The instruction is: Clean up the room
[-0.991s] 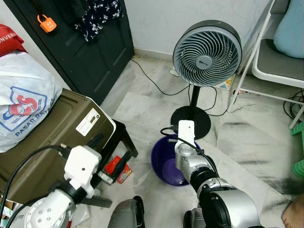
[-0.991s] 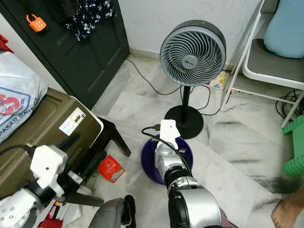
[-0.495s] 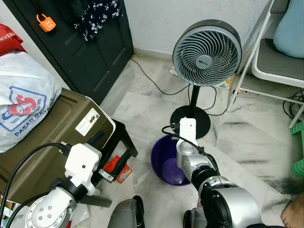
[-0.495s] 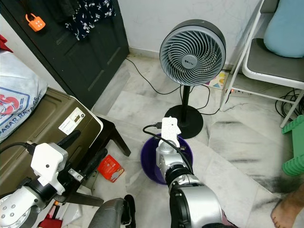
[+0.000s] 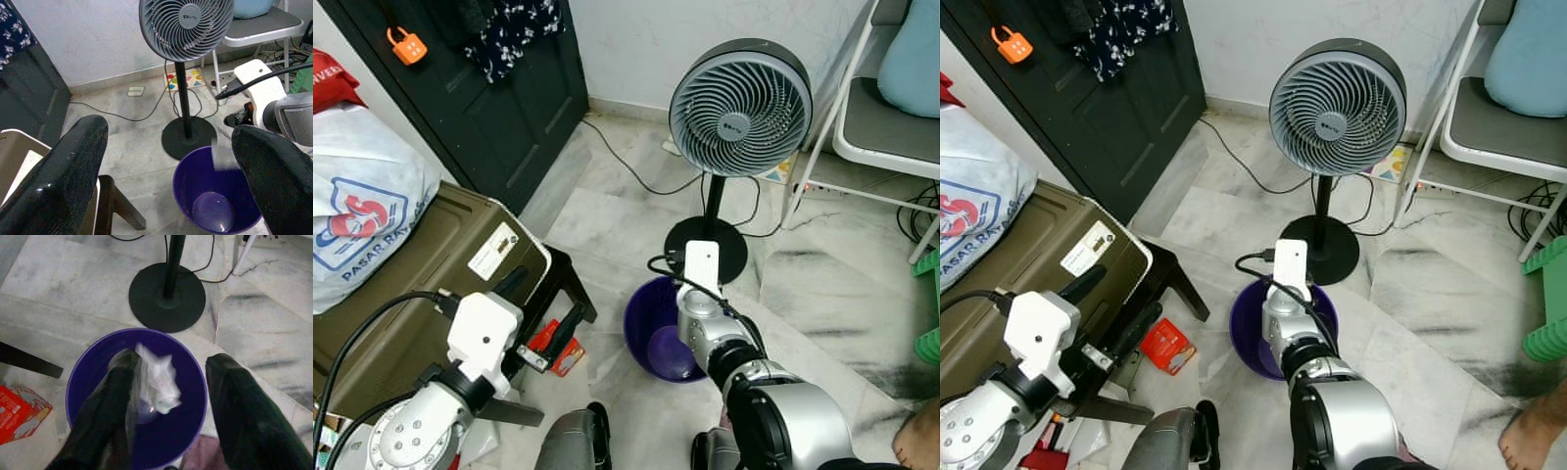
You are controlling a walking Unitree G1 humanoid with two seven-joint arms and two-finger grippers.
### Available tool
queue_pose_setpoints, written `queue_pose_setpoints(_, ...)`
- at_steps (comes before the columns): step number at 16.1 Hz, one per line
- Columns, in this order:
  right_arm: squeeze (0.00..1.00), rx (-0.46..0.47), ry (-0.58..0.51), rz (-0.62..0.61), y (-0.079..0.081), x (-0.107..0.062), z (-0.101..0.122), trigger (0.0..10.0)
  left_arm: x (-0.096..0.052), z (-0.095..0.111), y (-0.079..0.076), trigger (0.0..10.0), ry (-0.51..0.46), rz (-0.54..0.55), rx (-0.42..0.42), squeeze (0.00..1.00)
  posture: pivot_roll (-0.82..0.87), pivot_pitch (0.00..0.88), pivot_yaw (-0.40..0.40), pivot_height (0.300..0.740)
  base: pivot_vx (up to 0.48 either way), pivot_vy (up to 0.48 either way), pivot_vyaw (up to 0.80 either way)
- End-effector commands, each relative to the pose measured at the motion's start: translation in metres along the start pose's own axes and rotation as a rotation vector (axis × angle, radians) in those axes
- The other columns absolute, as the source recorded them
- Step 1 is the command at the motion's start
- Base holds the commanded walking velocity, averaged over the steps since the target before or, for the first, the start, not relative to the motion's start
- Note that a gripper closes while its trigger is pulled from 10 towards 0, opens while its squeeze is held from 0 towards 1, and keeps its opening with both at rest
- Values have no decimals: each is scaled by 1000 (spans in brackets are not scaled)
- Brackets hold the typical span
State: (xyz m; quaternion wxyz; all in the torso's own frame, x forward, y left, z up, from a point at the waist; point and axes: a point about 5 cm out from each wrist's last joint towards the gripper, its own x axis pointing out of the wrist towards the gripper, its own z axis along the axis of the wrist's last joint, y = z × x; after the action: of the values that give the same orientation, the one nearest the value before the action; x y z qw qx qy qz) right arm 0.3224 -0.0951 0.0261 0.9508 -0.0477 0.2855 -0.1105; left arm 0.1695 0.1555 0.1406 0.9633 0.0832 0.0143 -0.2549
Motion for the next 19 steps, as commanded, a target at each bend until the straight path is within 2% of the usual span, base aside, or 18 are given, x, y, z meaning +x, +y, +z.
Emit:
queue_pose_setpoints(1,1000,5,3,16,6,-1,3,10000,1,-4,2,10000,20,15,1,0,146,168,120,740,0,0,0)
queue_pose_setpoints(3,1000,48,-30,44,6,-1,11,10000,5,-5,3,10000,11,22,-1,0,139,157,114,740,0,0,0)
queue_pose_setpoints(5,1000,23,-120,100,10,-1,25,10000,11,-6,7,10000,-1,49,-6,0,128,134,103,740,0,0,0)
queue_pose_setpoints(6,1000,-9,-203,146,13,-3,35,10000,17,-6,11,10000,-17,82,-14,0,113,112,91,740,0,0,0)
queue_pose_setpoints(8,1000,-48,-310,186,7,-5,46,10000,33,-5,15,10000,-66,120,-2,0,76,57,64,740,0,0,0)
queue_pose_setpoints(9,1000,-48,-331,191,6,-5,47,10000,35,-4,15,10000,-80,126,12,0,71,51,61,740,0,0,0)
queue_pose_setpoints(11,1000,22,-444,262,-7,-16,53,10000,48,-1,14,10000,-124,170,30,0,38,2,47,740,0,0,0)
queue_pose_setpoints(12,1000,-7,-473,260,-13,-15,55,10000,59,-3,18,10000,-124,197,41,0,15,0,39,740,0,0,0)
queue_pose_setpoints(13,1000,-20,-527,236,-26,-23,49,10000,62,-4,22,10000,-133,249,56,0,2,0,35,740,0,0,0)
queue_pose_setpoints(14,1000,-24,-542,223,-32,-25,47,10000,62,-4,24,10000,-134,272,63,0,-2,0,32,740,0,0,0)
queue_pose_setpoints(15,1000,-18,-565,189,-44,-24,49,10000,67,-6,29,10000,-136,311,60,0,-12,0,24,740,0,0,0)
queue_pose_setpoints(16,1000,-14,-570,177,-49,-23,51,10000,68,-7,31,10000,-137,324,67,0,-15,0,22,740,0,0,0)
queue_pose_setpoints(17,1000,-36,-588,154,-57,-22,56,10000,72,-8,35,10000,-138,360,77,0,-16,0,11,740,0,0,0)
queue_pose_setpoints(19,1000,-97,-648,156,-72,-35,61,10000,76,-5,43,10000,-176,428,126,0,-12,0,-4,740,0,0,0)
